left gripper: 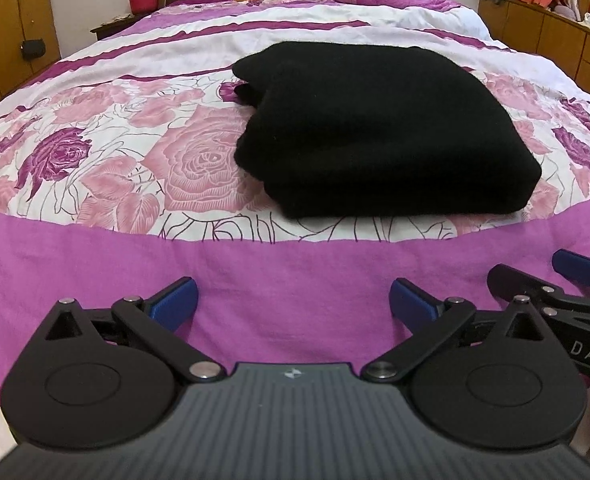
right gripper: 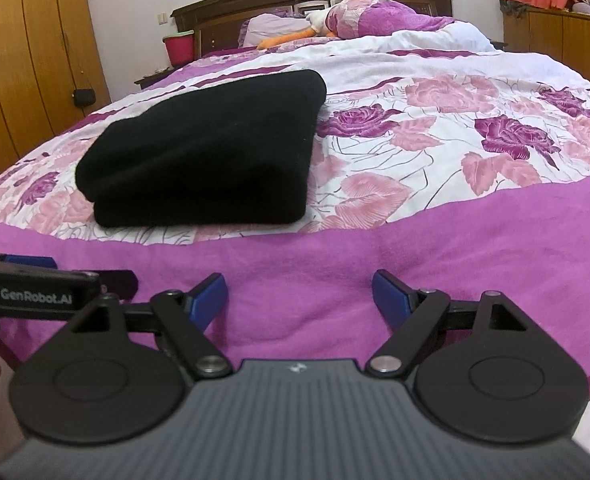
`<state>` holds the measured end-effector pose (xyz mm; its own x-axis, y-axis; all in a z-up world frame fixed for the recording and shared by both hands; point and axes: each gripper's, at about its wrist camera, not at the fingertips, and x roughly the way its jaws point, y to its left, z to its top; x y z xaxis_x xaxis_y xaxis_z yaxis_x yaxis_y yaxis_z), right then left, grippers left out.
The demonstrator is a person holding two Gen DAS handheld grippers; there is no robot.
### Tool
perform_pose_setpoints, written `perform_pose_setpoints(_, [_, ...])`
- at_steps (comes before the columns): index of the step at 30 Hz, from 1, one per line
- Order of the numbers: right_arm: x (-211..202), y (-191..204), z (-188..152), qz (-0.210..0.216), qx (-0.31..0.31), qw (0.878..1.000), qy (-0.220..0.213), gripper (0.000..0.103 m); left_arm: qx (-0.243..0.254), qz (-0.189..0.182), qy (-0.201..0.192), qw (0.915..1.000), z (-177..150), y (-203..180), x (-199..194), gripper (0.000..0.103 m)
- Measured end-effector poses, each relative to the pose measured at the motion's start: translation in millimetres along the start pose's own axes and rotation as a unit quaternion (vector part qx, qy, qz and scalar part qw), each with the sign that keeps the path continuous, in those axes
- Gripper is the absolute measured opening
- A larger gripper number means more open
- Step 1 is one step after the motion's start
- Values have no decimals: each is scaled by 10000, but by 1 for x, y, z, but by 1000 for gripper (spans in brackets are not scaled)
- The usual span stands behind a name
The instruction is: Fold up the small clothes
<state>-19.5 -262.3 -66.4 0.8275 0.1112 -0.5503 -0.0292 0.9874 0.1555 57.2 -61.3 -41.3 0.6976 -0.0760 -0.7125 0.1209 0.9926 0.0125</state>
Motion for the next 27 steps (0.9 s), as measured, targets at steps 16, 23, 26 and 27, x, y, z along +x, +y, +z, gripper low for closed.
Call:
perform_pose_setpoints(16, [2, -2, -1, 74, 49, 10000, -9, 84, 4, 10, 89, 10000, 1, 1, 4, 103])
perform_pose_setpoints(23, [2, -2, -1, 88, 64, 9999, -10, 84, -10, 31, 135, 9999, 2, 0, 6, 103])
perform_pose_setpoints(26, [2, -2, -1, 90, 65, 9999, -10, 84, -12, 33, 145, 9999, 2, 0, 7, 103])
perform_pose_setpoints(27, [2, -2, -1, 90, 64, 9999, -10, 84, -11, 35, 145, 9999, 2, 0, 7, 103])
